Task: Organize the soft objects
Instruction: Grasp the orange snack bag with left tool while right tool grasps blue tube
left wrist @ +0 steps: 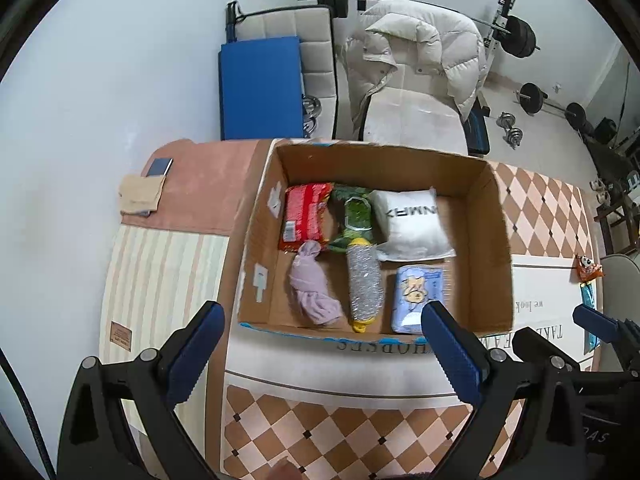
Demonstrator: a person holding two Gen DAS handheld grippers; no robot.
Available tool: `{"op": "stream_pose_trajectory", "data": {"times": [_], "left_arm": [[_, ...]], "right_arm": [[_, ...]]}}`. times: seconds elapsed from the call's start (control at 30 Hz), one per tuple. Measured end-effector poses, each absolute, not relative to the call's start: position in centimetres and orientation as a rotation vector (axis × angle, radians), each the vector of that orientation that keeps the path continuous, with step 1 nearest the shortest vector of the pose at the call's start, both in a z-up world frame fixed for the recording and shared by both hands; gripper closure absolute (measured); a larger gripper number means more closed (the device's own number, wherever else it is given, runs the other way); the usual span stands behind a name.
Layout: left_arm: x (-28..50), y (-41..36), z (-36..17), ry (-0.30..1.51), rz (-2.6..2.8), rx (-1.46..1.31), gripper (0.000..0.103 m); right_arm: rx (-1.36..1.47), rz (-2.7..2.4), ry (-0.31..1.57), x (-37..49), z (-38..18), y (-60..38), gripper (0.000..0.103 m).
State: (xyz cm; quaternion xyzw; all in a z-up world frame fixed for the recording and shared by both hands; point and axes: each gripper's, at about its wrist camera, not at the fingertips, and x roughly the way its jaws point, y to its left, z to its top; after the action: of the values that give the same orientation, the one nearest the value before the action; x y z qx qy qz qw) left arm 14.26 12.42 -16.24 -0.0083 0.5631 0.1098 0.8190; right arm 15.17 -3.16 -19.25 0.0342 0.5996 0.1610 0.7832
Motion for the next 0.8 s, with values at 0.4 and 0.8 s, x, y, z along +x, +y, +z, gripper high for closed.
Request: {"op": "stream_pose_trajectory", "data": {"times": [0.4,0.8], "left_arm": [[23.3,-13.3,-19.9,1.15,-0.108,0.536,0.002],[29.8,-39.1,-32.6,1.118,-0.598,1.091,0.002]], "right_arm": [[0.231,-0.049,1.363,17.5,-24.9,-28.4,0.0],[0.427,-0.203,1.531,18.9,-37.9,-46.8,0.005]]}}
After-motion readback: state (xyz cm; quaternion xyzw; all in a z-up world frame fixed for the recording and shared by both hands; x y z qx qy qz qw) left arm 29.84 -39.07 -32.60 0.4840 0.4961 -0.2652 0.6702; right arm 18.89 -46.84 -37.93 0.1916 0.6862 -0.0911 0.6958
